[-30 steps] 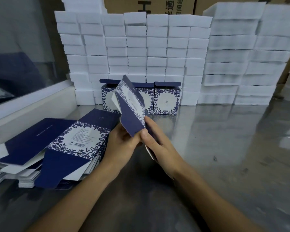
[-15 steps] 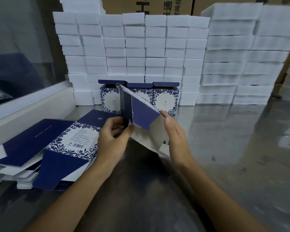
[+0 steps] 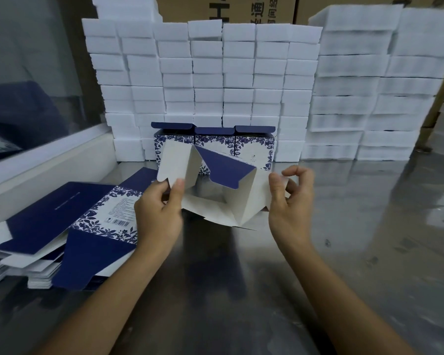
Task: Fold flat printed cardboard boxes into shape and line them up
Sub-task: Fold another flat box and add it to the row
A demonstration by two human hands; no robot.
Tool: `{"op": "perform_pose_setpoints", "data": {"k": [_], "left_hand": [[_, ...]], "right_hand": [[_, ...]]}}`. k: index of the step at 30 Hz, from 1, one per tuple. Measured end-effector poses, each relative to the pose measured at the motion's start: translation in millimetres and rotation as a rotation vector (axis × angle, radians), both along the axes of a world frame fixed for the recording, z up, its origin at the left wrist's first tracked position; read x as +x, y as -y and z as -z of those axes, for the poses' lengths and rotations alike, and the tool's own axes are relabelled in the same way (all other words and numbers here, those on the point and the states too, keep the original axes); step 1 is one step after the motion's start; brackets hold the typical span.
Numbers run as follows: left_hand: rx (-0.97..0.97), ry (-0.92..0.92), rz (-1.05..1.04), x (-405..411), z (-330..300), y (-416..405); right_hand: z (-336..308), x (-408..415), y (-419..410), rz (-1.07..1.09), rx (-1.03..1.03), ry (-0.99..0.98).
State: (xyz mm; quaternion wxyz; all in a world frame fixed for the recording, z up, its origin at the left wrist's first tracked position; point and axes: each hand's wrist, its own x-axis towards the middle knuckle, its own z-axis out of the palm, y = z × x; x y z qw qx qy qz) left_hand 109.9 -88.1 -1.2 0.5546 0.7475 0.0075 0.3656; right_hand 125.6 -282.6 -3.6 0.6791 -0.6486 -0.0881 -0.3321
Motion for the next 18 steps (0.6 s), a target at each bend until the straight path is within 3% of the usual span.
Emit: {"op": "perform_pose_setpoints", "data": {"k": [9, 18], "left_hand": [[-0.090, 0.059, -0.070, 4.1, -2.5, -13.6], [-0.138, -0.005, -0.032, 9.5, 2.2, -11.3]], "right_hand": [[3.7, 4.6, 5.3, -0.024, -0.378, 0.118], [12.7, 4.6, 1.8, -0.226, -0.526, -0.075]]}}
